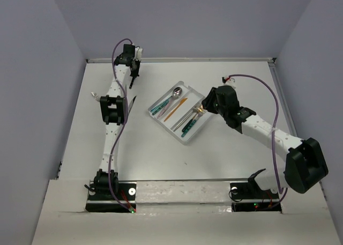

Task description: Sort the eating utensils into containers

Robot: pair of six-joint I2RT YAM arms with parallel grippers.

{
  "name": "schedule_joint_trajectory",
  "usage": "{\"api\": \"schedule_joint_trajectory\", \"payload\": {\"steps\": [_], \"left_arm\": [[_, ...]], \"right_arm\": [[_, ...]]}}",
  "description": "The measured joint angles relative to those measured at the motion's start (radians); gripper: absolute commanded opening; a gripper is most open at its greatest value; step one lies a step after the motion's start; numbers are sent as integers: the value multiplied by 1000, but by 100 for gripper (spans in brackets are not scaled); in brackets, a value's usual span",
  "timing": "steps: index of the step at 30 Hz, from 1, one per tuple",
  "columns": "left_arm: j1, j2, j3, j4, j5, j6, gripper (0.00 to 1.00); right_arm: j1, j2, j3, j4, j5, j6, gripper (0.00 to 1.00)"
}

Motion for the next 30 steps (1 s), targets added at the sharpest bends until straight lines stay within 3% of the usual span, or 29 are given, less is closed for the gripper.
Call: {"api": "schedule_joint_trajectory", "payload": {"steps": [11,16,23,25,30], "left_arm": [[-8,-3,21,-39,64,-4,0],[-39,-79,23,-110,91,-16,0],[-141,-449,-25,-166,191,-22,0],[-212,-601,-51,-164,209,-18,0],[-393,-810,-130,-146,248,-8,0]], "right_arm": [[0,-59,-31,-6,31,-5,38],[0,-85,-50,-7,53,-8,38],[0,-99,-61,-35,95,-18,40],[0,-104,-61,-44,108,-23,40],[0,-130,-61,-79,139,-33,40]]}}
